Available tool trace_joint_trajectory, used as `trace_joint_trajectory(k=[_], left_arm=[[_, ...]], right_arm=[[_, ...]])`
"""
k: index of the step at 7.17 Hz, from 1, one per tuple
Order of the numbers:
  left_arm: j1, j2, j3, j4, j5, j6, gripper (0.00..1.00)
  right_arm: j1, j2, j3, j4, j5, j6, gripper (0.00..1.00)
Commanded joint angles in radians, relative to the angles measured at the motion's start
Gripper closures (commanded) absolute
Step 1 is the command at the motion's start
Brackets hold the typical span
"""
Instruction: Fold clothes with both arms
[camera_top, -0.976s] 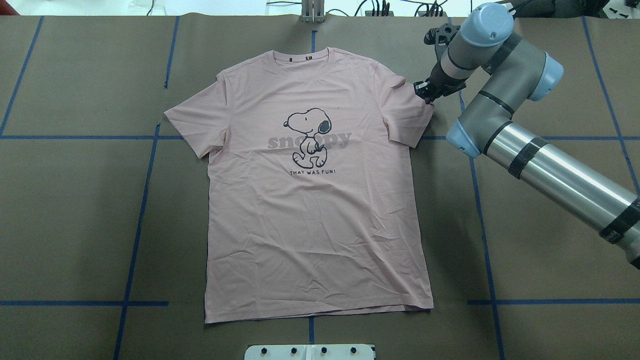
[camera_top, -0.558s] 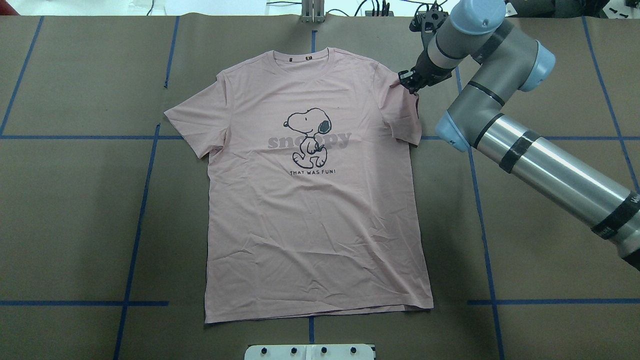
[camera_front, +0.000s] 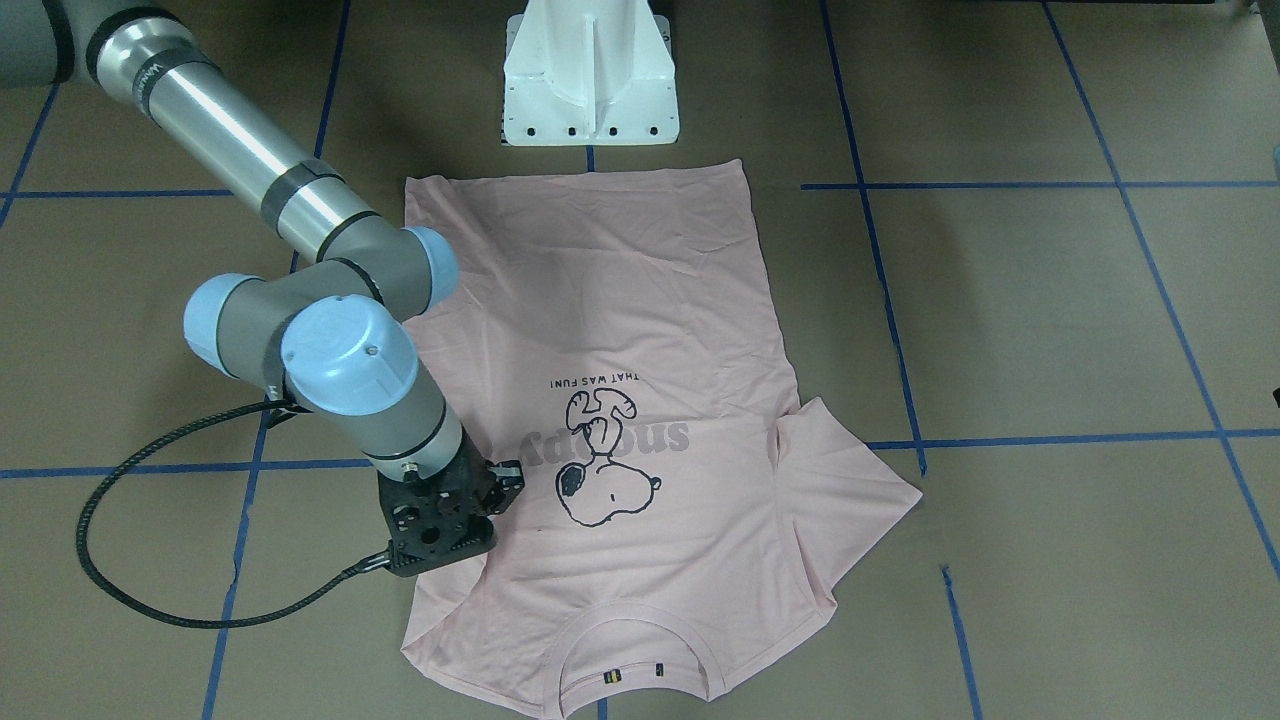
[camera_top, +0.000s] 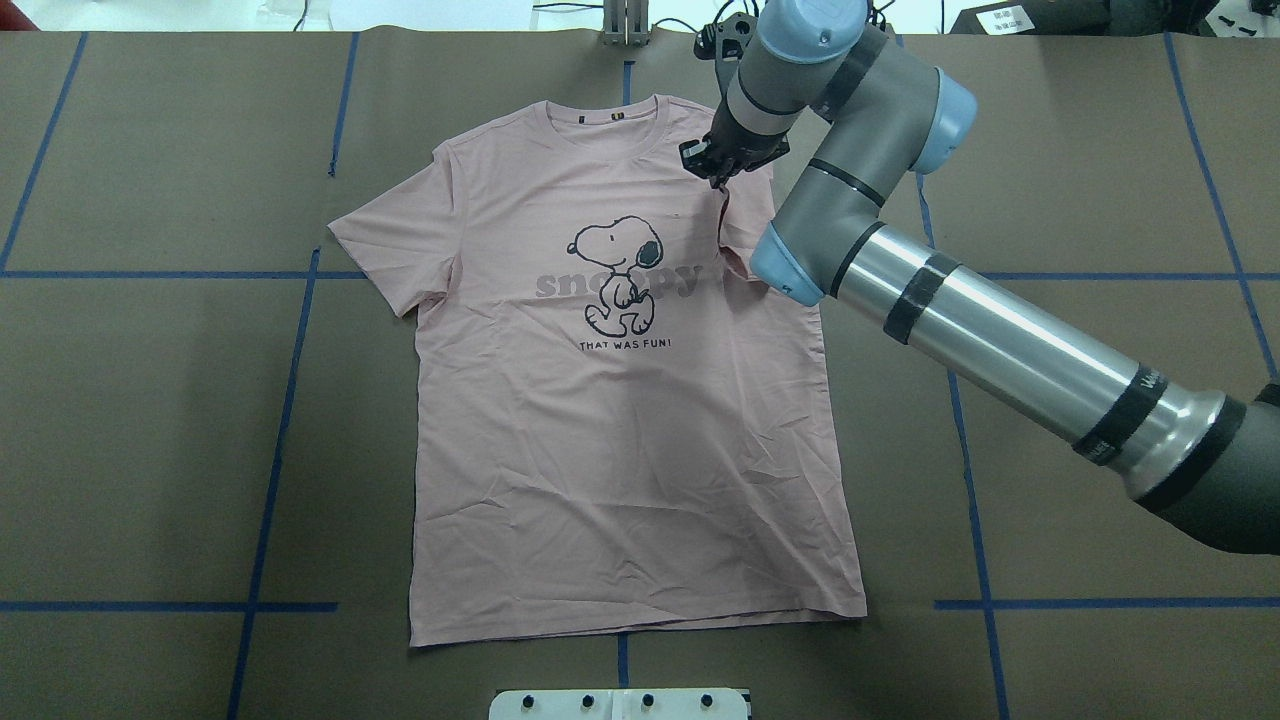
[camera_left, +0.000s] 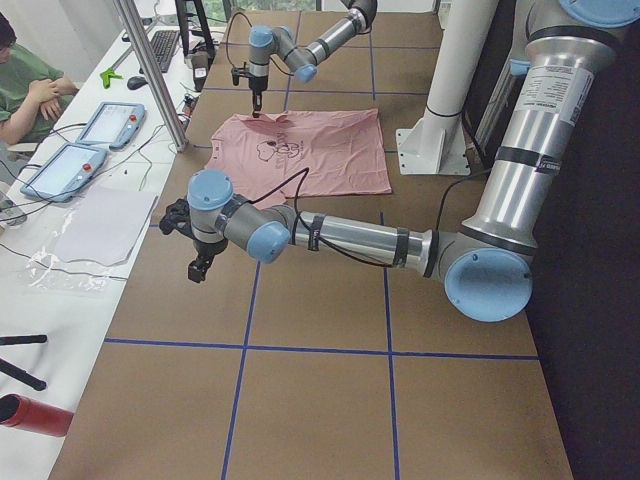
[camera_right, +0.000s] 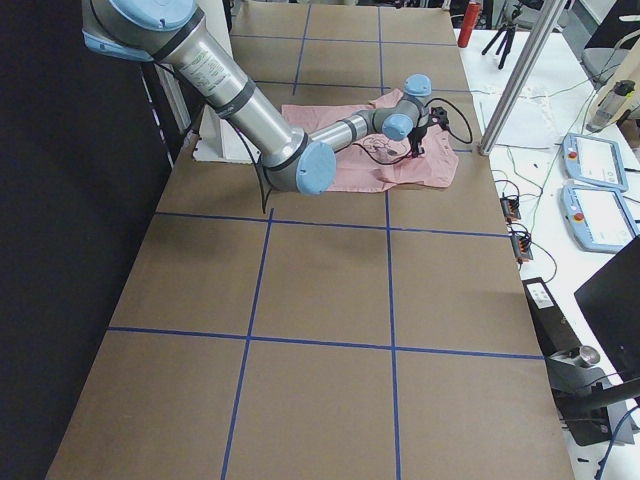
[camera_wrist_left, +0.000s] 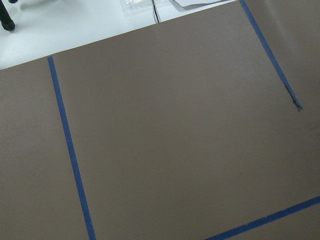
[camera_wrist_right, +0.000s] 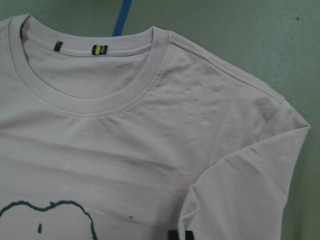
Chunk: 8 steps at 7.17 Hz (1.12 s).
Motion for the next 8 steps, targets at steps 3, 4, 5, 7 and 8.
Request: trace_joint_trajectory(k=[3, 4, 5, 7, 8], left_arm=[[0.002, -0.018, 0.006, -0.004, 0.003, -0.008, 0.0], [0.033, -0.039, 0.003, -0.004, 0.003, -0.075, 0.0], [0.099, -0.062, 0.004, -0.048, 0.009, -0.223, 0.0], [0.301, -0.139, 0.0, -0.105, 0.175, -0.588, 0.0], [0.38, -0.15, -0.006, -0.106, 0.275, -0.692, 0.0]], right_arm=[[-0.015, 0.037, -0.048, 0.001, -0.03, 0.007, 0.0], [-0.015, 0.037, -0.044, -0.006, -0.028, 0.074, 0.0], [-0.017, 0.04, -0.033, -0.016, -0.019, 0.163, 0.0], [-0.015, 0.017, 0.108, -0.289, 0.059, 0.202, 0.0], [0.009, -0.061, 0.203, -0.337, 0.064, 0.192, 0.0]])
